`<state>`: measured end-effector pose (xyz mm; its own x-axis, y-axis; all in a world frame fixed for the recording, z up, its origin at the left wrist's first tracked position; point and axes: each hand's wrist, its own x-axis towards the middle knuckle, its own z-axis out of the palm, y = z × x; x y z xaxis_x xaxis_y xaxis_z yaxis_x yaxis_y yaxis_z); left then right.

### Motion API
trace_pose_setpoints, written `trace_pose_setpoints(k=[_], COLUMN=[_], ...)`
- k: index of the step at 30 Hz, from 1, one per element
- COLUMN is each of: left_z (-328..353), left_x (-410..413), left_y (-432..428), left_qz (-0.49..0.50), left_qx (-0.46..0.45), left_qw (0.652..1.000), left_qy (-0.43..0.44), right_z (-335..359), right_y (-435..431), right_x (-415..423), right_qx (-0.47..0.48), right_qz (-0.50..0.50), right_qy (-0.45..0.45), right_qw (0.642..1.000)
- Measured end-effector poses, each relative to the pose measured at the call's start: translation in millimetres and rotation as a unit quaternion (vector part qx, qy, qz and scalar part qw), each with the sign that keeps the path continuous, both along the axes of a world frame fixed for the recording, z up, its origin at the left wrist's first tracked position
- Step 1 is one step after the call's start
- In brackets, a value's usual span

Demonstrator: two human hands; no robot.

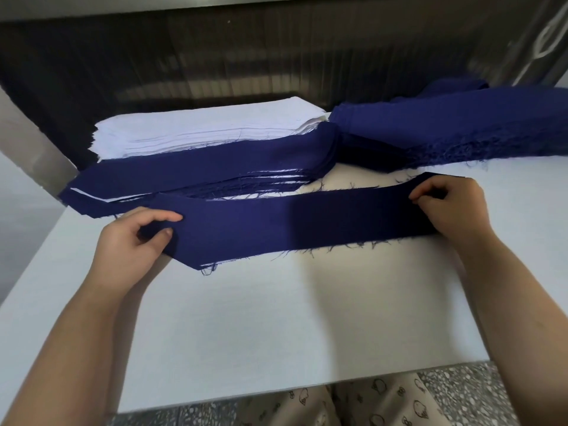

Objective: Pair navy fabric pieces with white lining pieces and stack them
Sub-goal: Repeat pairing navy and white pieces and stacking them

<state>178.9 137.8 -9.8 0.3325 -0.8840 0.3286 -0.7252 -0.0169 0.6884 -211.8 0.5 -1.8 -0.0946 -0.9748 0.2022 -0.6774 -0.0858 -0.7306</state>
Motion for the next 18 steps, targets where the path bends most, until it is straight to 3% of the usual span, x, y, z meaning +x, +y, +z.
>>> trace_pose_setpoints(k=[3,7,10,18], left_z=[-1.2,-3.8,-4.3,1.7], left_x=[1.7,4.3,4.8,0.8], left_y=[-0.6,0.9,1.0,1.0], left_qz=[0.003,-0.006,-0.012,-0.024], left_qx=[-0.014,-0.050,-0.044,0.025], left_qw=[1.000,0.991,0.989,0.999], left_qy=[0.010,0.122,0.144,0.003], right_z=[0.3,0.8,0.3,-2.5], right_y=[-0.4,0.3,-0.5,-2.7], right_x=[-0.3,-0.7,-1.1,-1.4], right_qx=[-0.005,-0.039,-0.029,0.015], right_qz=[0.000,-0.027,-0.025,0.003], right_qy=[0.008,-0.016,-0.014,0.034], right_qw=[1.000,0.999,0.999,0.999])
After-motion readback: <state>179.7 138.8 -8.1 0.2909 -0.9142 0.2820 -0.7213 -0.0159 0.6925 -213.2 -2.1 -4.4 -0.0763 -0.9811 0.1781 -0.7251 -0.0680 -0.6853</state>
